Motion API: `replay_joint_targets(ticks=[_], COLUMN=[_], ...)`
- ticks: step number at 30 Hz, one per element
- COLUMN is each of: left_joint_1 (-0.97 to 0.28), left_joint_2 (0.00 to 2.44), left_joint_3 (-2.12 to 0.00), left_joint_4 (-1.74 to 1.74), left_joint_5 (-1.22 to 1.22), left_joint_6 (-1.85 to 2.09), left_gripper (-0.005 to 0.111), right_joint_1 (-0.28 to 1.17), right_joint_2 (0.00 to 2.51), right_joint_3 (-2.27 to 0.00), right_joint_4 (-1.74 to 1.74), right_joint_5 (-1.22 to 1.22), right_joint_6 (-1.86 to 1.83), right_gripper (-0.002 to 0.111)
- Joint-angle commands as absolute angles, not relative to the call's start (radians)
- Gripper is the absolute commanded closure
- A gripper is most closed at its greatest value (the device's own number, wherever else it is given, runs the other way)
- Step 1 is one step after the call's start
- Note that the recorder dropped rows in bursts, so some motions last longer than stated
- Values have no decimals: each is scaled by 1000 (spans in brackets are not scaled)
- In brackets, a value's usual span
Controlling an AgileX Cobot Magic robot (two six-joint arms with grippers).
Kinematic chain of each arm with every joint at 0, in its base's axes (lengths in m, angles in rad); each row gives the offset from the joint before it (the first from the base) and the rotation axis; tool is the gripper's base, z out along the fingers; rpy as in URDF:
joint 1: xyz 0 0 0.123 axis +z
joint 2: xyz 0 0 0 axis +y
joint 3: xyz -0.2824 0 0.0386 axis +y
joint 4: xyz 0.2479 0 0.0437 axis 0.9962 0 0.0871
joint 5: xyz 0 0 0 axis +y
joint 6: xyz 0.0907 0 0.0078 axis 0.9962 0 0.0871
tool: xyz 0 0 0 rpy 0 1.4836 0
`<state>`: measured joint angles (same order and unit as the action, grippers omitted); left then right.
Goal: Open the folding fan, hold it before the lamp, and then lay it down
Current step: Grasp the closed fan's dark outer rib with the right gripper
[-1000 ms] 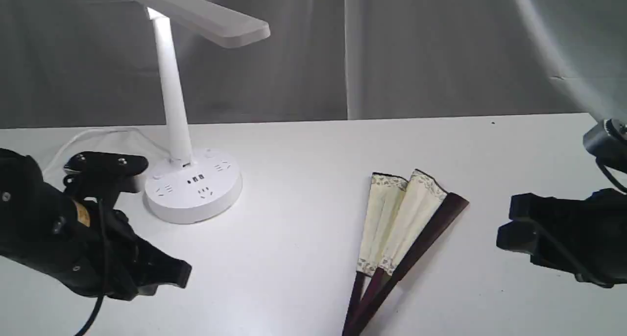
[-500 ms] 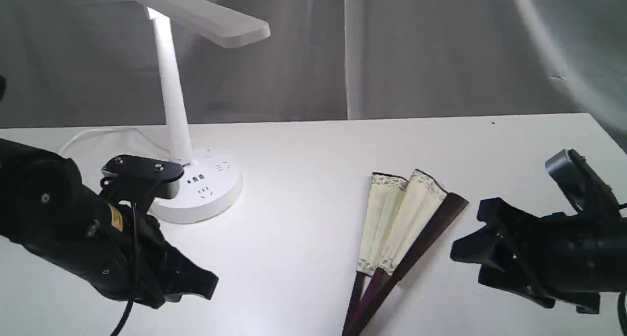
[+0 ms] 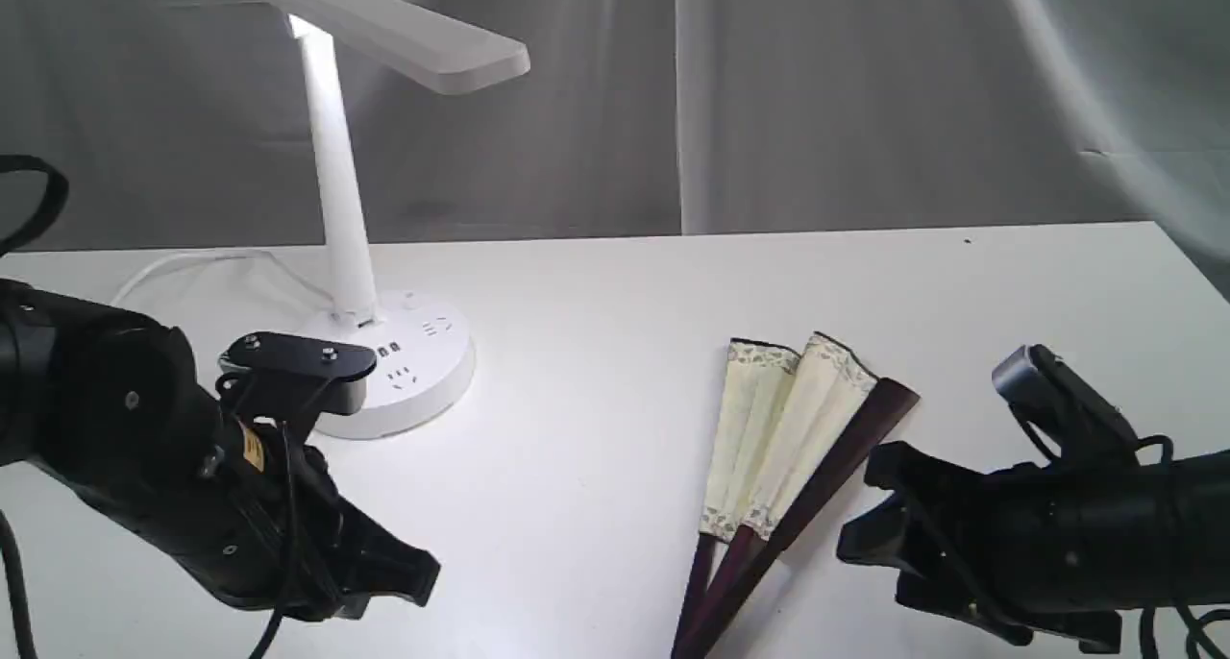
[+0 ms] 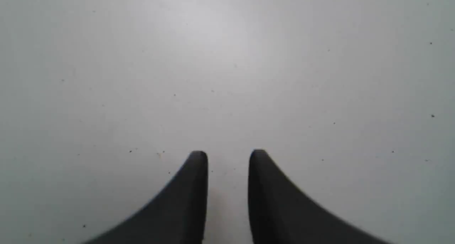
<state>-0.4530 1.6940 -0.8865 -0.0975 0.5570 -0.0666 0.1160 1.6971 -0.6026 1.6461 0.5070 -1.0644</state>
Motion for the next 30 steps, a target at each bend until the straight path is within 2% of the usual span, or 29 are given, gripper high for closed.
replay_joint_targets(ticks=[1, 8, 22, 30], left_joint_1=[-458, -458, -458, -458], left_joint_2=[1691, 1691, 1691, 1691], left_joint_3=[-900, -912, -912, -912], left_joint_4=[-102, -102, -102, -102], left_joint_5=[566, 585, 578, 578], left_joint_6=[-66, -66, -66, -66], left_gripper=[87, 87, 87, 87], right_joint_1=[132, 132, 156, 179], right_joint_2=[1713, 1846, 1980, 1985], right_joint_3=[-607, -722, -841, -851], right_joint_4=[1744, 1744, 1744, 1744], right_joint_5=[501, 624, 610, 523], right_joint_6=[-1099, -1078, -957, -941], right_gripper=[61, 61, 61, 61])
